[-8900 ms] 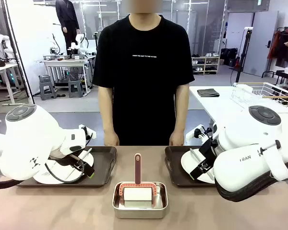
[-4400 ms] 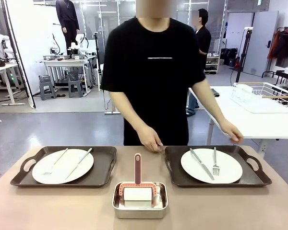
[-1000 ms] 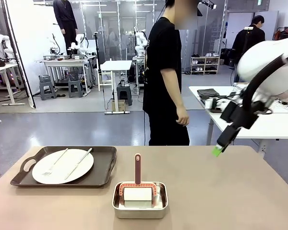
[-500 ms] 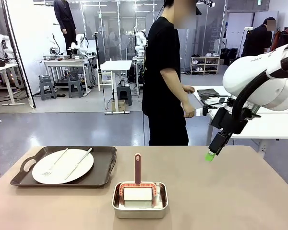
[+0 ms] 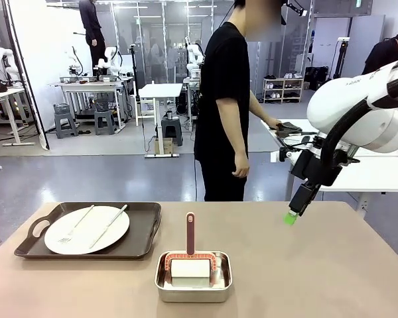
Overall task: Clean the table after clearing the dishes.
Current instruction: When the left (or right) Handle tray is removed, use the left hand (or right hand) to clean the left (or right) side of the table with the Lint Roller.
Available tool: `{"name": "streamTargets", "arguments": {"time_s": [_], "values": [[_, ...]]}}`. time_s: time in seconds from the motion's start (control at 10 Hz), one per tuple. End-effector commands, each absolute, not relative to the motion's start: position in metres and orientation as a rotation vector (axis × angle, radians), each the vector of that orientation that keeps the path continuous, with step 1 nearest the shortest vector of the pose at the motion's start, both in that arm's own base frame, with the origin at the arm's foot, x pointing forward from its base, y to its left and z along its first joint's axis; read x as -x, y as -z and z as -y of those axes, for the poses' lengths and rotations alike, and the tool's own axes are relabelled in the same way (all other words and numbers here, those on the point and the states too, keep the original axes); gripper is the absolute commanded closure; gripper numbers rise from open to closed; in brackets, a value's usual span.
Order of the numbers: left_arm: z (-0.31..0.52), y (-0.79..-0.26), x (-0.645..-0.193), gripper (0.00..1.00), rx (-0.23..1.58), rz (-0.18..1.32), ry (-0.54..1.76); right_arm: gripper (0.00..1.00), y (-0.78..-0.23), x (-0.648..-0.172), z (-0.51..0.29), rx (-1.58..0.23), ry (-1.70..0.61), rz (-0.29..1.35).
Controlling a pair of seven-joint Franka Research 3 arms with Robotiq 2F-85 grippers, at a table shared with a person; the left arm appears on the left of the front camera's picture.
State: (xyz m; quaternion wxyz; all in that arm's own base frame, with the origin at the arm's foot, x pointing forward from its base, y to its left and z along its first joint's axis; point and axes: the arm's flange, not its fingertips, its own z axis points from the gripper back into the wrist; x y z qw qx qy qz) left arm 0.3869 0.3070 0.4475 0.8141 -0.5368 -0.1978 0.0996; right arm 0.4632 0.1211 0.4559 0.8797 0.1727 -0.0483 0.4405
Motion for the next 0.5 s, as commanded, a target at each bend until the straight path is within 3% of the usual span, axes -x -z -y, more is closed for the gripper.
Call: {"name": "streamTargets", "arguments": {"time_s": [0.0, 0.4], "values": [[-0.309, -0.448, -0.385, 0.00, 1.147, 0.433, -0.204, 0.00, -0.460, -0.493, -0.157, -0.279, -1.050, 0.039], [-0.309, -0.448, -0.385, 0.00, 1.147, 0.433, -0.204, 0.00, -0.476, -0.529, -0.249, -0.144, -1.225, -0.067]]}}
